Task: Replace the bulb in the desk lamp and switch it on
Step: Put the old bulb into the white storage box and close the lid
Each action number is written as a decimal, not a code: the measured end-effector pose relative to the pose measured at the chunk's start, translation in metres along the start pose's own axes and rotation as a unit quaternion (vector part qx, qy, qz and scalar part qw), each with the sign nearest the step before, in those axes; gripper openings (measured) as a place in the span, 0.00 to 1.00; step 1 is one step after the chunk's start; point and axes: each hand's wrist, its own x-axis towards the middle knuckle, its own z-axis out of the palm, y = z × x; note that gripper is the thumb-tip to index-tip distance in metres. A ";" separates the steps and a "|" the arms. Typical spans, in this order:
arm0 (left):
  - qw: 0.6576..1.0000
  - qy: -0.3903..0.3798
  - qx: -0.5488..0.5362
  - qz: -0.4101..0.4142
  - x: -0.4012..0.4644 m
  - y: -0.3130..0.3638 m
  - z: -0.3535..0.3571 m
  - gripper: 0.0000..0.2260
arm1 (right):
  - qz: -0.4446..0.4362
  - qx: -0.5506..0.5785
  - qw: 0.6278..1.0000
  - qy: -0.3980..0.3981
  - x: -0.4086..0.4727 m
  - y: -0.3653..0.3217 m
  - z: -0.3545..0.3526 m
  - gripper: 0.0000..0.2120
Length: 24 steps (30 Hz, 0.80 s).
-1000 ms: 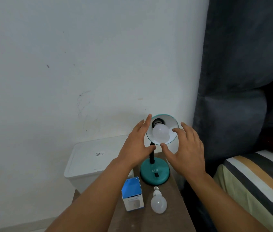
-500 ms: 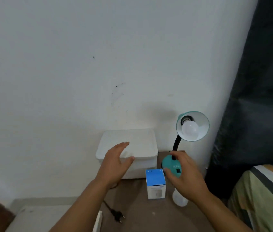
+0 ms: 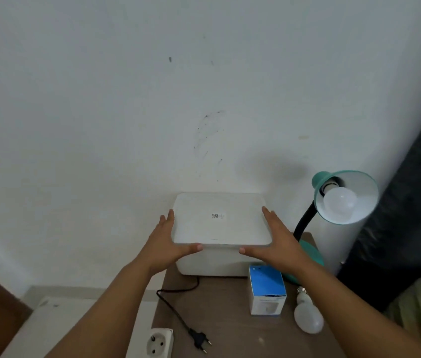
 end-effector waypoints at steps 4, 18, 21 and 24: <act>1.000 -0.011 -0.005 0.020 0.010 -0.002 -0.001 0.58 | -0.003 0.001 1.000 -0.014 0.014 -0.001 0.004 0.63; 0.999 0.022 0.023 0.032 0.009 0.000 -0.005 0.57 | 0.008 -0.025 1.000 0.004 0.012 -0.001 0.005 0.68; 0.999 0.033 0.000 0.033 0.006 0.005 -0.007 0.57 | -0.001 -0.010 1.000 0.018 0.009 -0.006 0.001 0.66; 0.998 0.043 -0.004 0.044 0.002 0.011 -0.011 0.57 | -0.015 -0.018 0.999 0.031 0.008 -0.015 -0.008 0.65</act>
